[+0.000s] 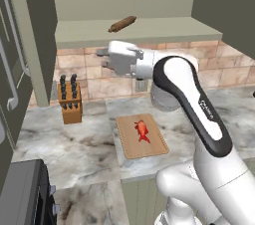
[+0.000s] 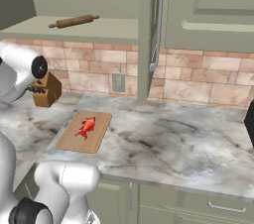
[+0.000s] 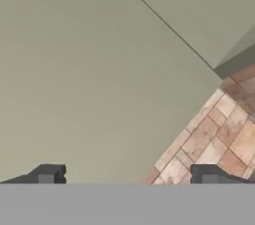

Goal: Open the cabinet, retrieve the rolling pin, and place it next to the meat on the cutting board to prepare for tenderizing.

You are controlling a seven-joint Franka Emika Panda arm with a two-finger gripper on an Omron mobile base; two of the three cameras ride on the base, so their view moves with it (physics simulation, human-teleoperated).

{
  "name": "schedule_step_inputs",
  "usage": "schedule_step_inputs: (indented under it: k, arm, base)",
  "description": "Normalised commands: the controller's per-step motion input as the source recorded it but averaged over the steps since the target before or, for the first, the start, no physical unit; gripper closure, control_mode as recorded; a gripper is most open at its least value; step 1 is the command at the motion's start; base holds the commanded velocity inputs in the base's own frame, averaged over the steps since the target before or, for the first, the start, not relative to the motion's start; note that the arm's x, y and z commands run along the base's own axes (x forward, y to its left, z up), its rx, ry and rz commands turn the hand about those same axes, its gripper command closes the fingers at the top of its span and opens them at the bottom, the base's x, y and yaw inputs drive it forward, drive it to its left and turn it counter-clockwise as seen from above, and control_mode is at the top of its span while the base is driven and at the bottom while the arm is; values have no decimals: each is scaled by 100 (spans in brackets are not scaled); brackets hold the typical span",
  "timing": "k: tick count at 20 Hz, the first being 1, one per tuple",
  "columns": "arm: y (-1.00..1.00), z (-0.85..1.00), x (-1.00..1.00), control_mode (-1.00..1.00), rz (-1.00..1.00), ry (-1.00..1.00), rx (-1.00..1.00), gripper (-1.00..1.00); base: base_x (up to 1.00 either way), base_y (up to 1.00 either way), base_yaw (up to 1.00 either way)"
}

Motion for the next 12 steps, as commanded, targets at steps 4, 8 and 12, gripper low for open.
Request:
schedule_step_inputs:
  k: [4, 8, 12]
  arm:
    - [-28, 9, -6, -100, -50, 2, 0, -100]
    - [-33, 16, -11, -100, -45, 7, 0, -100]
    - [-39, 29, 0, -100, -38, 14, 0, -100]
  base:
    - [0, 0, 0]
    - [0, 0, 0]
    - [0, 0, 0]
